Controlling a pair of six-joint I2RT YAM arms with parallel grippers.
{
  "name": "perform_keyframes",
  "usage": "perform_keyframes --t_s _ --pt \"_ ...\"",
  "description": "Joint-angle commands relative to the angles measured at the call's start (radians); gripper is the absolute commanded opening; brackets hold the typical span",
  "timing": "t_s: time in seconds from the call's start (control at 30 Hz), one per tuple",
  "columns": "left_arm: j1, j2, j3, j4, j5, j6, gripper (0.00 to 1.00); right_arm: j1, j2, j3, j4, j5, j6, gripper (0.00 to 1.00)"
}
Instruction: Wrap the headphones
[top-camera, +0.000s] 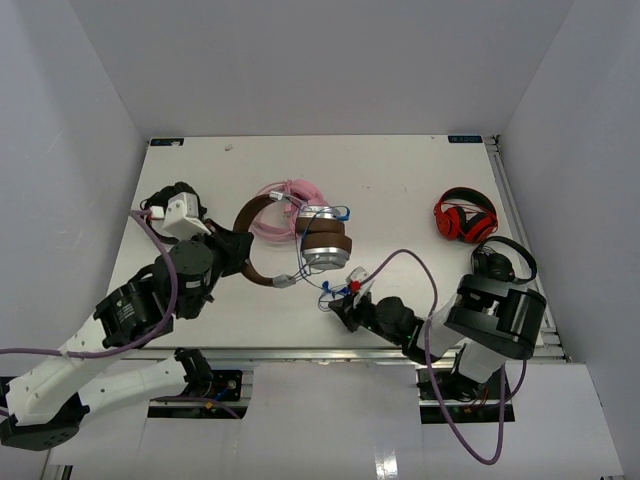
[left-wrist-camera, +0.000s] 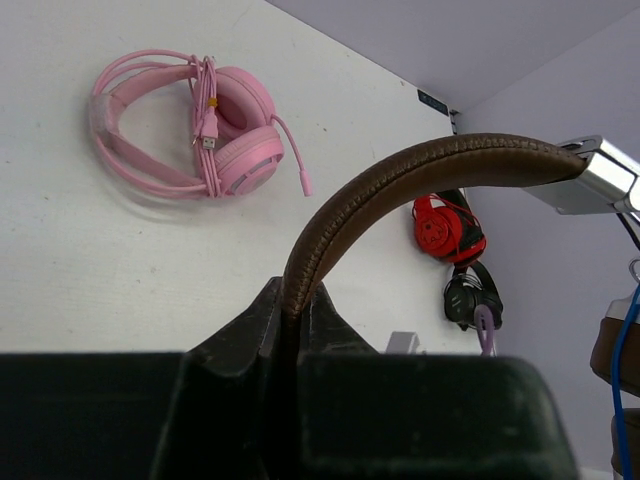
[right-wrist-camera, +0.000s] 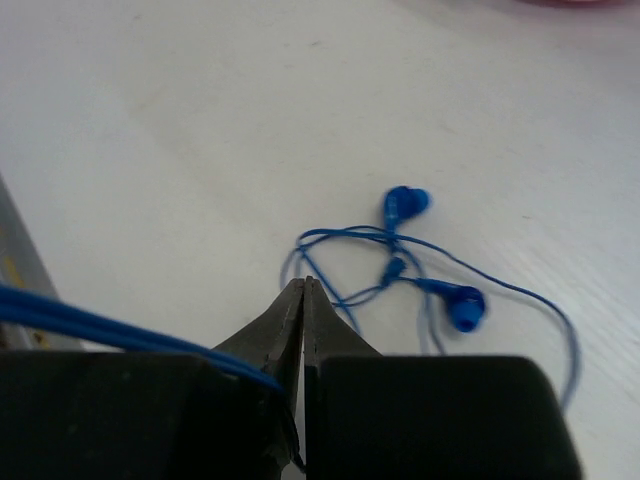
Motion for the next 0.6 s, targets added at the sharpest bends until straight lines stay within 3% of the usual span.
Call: perform_keyframes --t_s 0.0,0.23,0.4,0.57 --pt "0.005 -0.073 0.044 0.052 0.045 0.048 0.0 -0.083 -0.104 -0.038 0.31 -0.031 0.055 0.08" --pt "0.005 -0.048 0.08 0.084 0.34 0.303 0.0 -0.206 -0.273 -0.043 0.152 -0.067 0.05 0.08" --pt "0.005 0.005 0.102 -0.017 0.422 0.409 0.0 -0.316 -0.455 0.025 -0.109 -0.124 0.042 0.08" --pt "0.005 0.025 0.066 0.012 0.6 0.513 0.0 -0.402 -0.575 0.149 -0.371 -0.198 0.028 0.08"
